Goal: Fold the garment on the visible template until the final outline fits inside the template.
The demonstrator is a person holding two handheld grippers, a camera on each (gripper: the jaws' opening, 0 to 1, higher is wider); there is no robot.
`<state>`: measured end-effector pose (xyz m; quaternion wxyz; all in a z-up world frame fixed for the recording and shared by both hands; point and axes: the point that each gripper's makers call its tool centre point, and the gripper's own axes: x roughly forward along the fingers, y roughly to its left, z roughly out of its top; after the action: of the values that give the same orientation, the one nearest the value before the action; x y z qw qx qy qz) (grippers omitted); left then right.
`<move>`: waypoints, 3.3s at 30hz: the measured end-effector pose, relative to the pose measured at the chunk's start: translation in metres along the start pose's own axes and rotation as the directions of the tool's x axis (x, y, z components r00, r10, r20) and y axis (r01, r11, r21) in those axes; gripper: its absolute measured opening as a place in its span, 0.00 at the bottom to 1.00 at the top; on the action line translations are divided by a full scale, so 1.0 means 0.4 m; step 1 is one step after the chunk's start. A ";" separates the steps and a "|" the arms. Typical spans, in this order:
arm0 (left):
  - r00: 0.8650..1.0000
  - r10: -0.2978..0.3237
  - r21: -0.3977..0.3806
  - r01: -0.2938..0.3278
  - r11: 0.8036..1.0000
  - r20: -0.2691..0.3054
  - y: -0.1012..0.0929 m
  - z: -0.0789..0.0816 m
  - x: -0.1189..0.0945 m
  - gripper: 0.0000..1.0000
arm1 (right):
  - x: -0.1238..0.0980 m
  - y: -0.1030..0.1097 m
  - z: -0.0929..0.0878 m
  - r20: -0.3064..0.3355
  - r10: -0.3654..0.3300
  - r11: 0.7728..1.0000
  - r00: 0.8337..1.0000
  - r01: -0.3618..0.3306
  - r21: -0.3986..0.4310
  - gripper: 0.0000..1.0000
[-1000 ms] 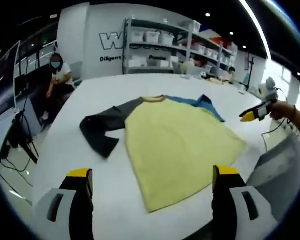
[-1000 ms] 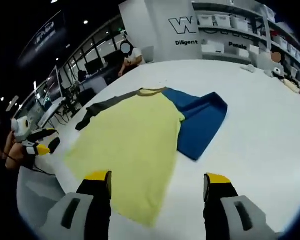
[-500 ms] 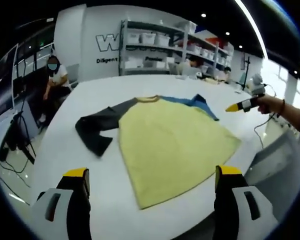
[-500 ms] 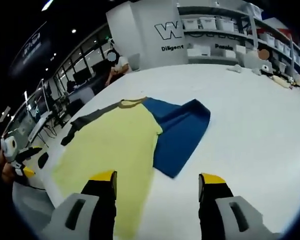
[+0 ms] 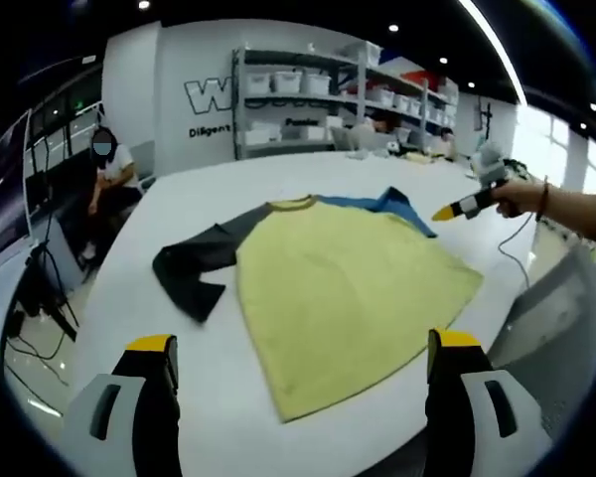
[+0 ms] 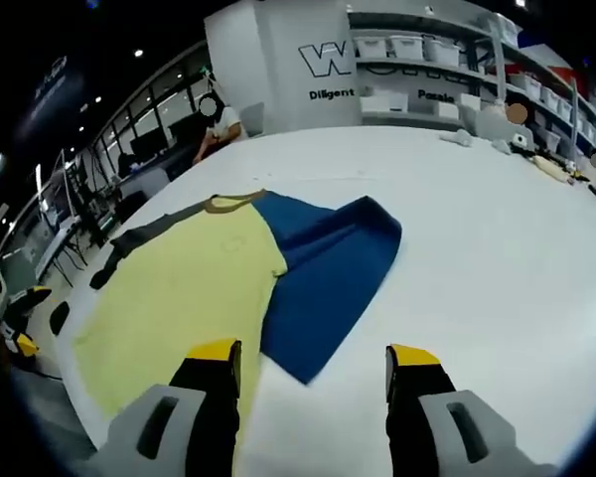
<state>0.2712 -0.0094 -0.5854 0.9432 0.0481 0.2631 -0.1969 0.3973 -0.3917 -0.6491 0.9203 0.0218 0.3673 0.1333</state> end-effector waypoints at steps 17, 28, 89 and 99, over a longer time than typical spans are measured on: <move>0.999 0.046 0.052 -0.045 0.998 -0.029 0.005 -0.017 -0.007 0.97 | 0.057 0.002 -0.042 -0.056 -0.033 0.989 0.998 0.025 -0.146 0.35; 0.998 0.051 0.073 -0.048 0.996 -0.041 0.009 -0.019 -0.006 0.96 | 0.079 0.022 -0.030 -0.026 -0.030 0.981 0.999 0.024 -0.191 0.09; 0.999 0.045 0.114 -0.042 0.993 -0.023 0.019 -0.018 -0.024 0.99 | -0.032 -0.500 0.081 -0.102 -0.420 0.884 0.902 0.381 -0.270 0.00; 0.999 0.029 0.152 -0.025 0.988 -0.025 0.020 -0.006 -0.009 0.99 | -0.002 -0.564 0.063 -0.120 -0.445 0.884 0.887 0.414 -0.216 0.00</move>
<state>0.2706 -0.0005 -0.5857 0.9358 0.1260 0.2593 -0.2028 0.4657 -0.6078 -0.6611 0.8908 -0.1567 0.4246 -0.0399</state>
